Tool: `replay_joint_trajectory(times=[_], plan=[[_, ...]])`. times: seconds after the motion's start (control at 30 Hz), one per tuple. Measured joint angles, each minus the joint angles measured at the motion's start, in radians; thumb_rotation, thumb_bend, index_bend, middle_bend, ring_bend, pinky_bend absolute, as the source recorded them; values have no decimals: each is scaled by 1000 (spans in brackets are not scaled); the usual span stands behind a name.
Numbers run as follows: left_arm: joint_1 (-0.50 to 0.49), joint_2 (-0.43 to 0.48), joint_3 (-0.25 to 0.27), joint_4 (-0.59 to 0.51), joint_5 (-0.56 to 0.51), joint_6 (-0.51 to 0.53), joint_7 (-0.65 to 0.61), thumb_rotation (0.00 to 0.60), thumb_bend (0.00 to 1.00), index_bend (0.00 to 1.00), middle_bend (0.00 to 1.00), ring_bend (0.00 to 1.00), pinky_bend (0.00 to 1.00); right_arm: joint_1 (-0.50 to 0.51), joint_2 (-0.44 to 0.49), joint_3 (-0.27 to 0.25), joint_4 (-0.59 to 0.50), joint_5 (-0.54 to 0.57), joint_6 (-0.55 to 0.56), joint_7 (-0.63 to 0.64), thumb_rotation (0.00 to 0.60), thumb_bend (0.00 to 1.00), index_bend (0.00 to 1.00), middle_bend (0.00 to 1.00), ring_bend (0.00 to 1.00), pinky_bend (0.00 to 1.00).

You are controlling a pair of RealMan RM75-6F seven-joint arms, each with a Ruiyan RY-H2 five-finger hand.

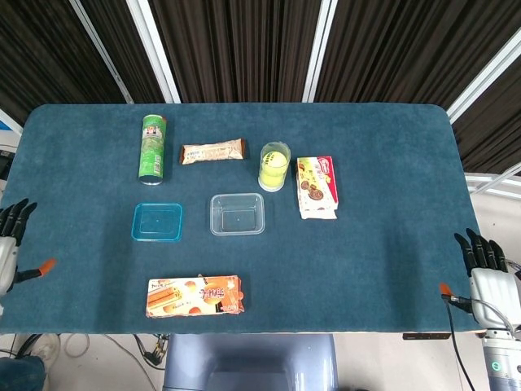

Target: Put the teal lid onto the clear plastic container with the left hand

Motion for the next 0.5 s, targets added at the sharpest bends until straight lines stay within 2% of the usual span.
replay_joint_trajectory(times=[0.27,0.4,0.5], plan=[[-178,53,-25,-33,-49,-305,56,600,122,0,3,0,17,0,0,2,0,5,0,-1,600,291,101,0,0,0],[-290,48,-41,-46,-104,-449,103,600,114,0,4,0,17,-1,0,2,1,4,0,1,600,292,100,0,0,0],[-348,23,-50,-39,-155,-516,134,600,99,0,4,0,17,-1,-1,3,4,0,5,3,600,291,100,0,0,0]])
